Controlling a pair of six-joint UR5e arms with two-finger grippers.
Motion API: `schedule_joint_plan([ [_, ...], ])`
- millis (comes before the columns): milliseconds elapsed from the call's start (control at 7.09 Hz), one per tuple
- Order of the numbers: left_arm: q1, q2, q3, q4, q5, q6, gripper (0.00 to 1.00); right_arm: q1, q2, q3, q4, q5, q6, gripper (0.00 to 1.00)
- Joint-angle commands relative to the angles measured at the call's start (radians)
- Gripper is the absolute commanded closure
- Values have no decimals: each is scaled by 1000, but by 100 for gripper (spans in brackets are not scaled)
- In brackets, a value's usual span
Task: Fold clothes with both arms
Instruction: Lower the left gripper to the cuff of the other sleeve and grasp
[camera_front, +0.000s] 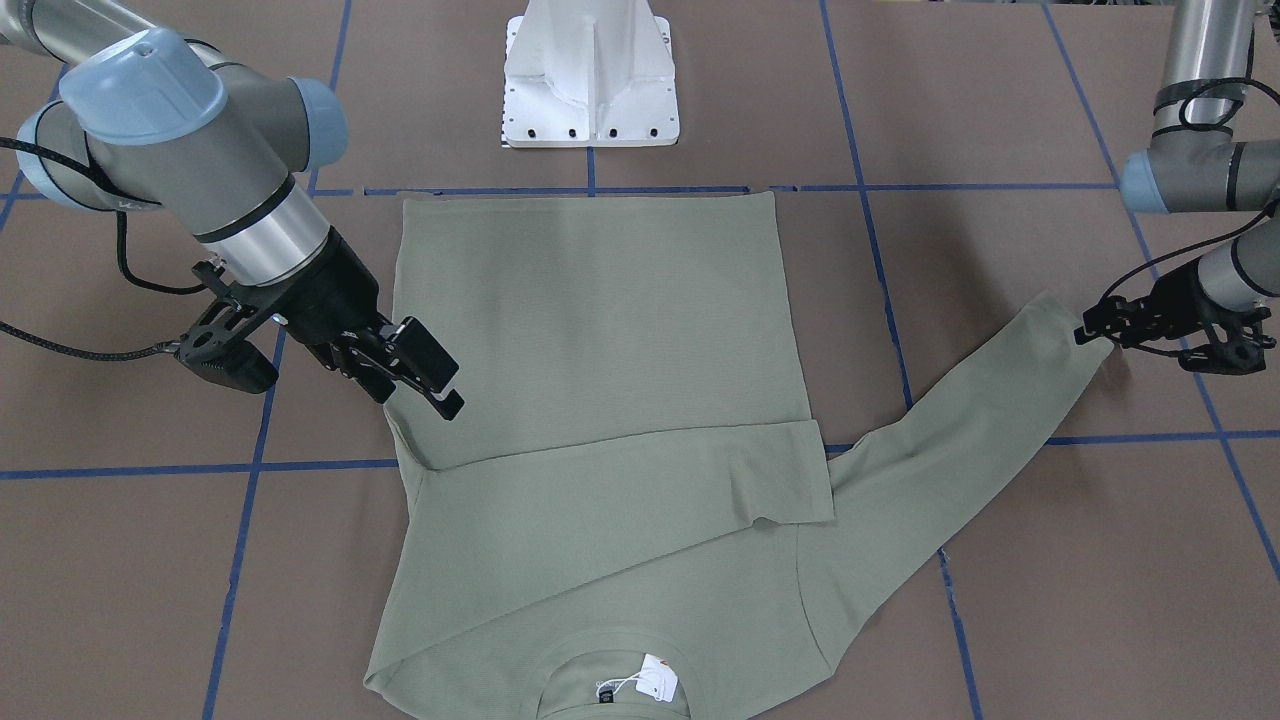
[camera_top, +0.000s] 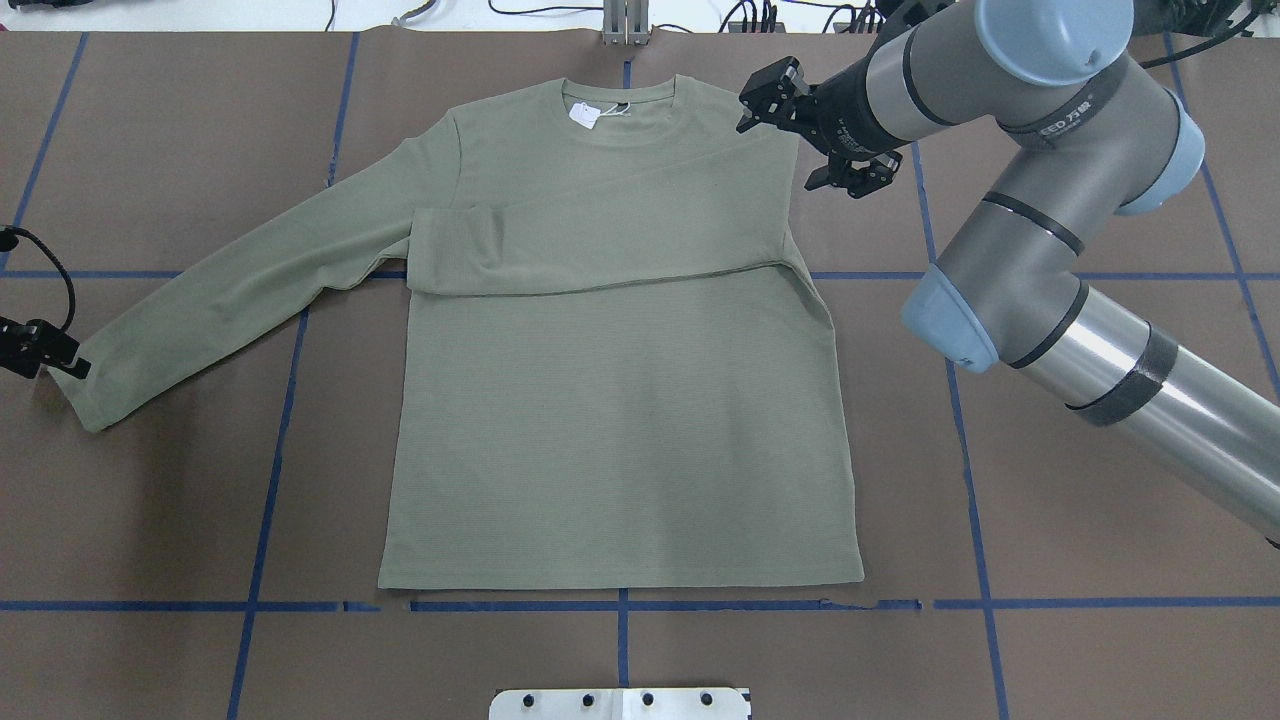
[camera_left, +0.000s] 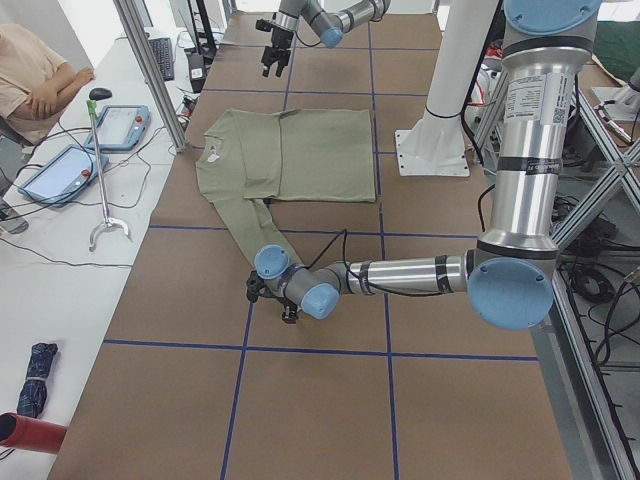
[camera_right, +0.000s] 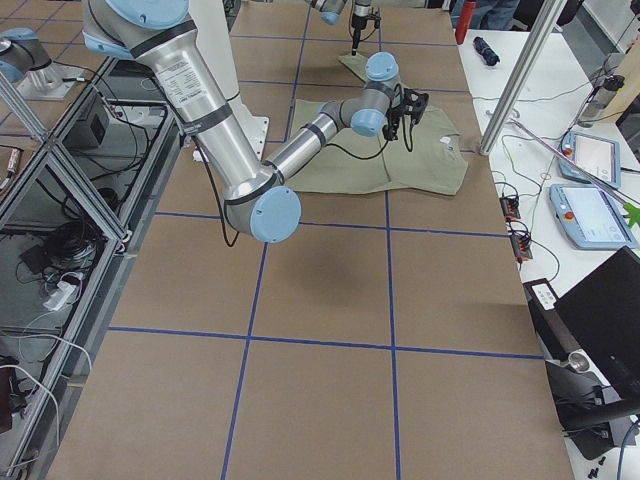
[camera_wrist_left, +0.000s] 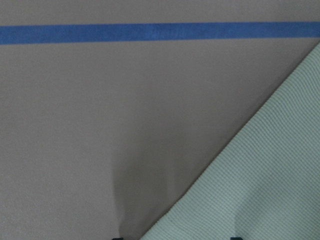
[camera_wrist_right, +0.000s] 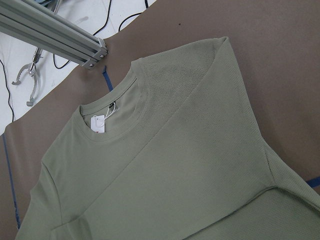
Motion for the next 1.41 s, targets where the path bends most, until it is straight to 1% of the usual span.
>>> schedule_joint_plan([
  [0,2,0,0,-1,0,3,39,0,0,0,0,0,0,1],
  [282,2,0,2,0,0,4,57,0,-1,0,0,0,0,1],
  [423,2,0,-3,0,0,4,83,0,-1,0,0,1,0,1],
  [564,2,-5,-9,0,-1,3,100,0,0,0,0,1,0,1],
  [706,2,-9,-12,0,-4,1,100,0,0,1,0,1,0,1],
  [847,2,-9,-60,8,-12,-6,100,1,0,1,0,3,0,1],
  [988,0,-8,-129,18,-39,-11,100,8,-3,4,0,9,0,1],
  [1129,2,-12,-188,17,-114,-50,100,33,-21,14,0,35,0,1],
  [1270,2,-82,-229,17,-135,-162,100,73,-53,27,0,76,-35,1],
])
